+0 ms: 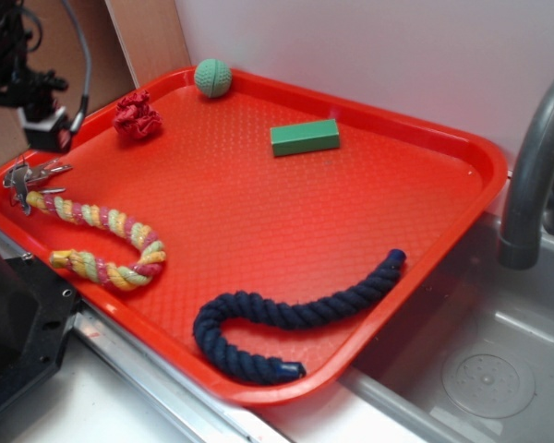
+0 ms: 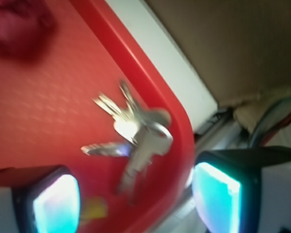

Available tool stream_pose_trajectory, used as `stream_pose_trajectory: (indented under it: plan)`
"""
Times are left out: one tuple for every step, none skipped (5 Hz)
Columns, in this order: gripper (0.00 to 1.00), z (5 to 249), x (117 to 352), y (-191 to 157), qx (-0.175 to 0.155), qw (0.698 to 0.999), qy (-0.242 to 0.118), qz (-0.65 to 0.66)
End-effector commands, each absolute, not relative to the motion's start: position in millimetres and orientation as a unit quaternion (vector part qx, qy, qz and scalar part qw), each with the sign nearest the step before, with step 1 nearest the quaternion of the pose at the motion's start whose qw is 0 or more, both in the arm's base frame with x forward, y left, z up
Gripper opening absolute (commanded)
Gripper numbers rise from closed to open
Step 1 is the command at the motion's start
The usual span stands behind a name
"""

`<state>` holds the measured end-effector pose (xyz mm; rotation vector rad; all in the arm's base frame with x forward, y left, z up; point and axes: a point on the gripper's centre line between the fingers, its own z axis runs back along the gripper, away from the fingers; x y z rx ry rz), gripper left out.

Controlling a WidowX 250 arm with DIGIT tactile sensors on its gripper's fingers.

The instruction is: Grab the silver keys.

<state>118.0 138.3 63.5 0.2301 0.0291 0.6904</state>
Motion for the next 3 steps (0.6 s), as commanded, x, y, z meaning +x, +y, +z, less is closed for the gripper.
stream_pose_trajectory:
  plan:
    - [0.00, 42.6, 101.4, 132.7, 0.106, 0.932, 0.002, 0.346]
    - [0.00, 29.3, 109.5, 133.4, 0.108, 0.945, -0.004, 0.310]
    - [0.00, 24.5, 114.0, 134.5, 0.114, 0.953, -0.001, 0.280]
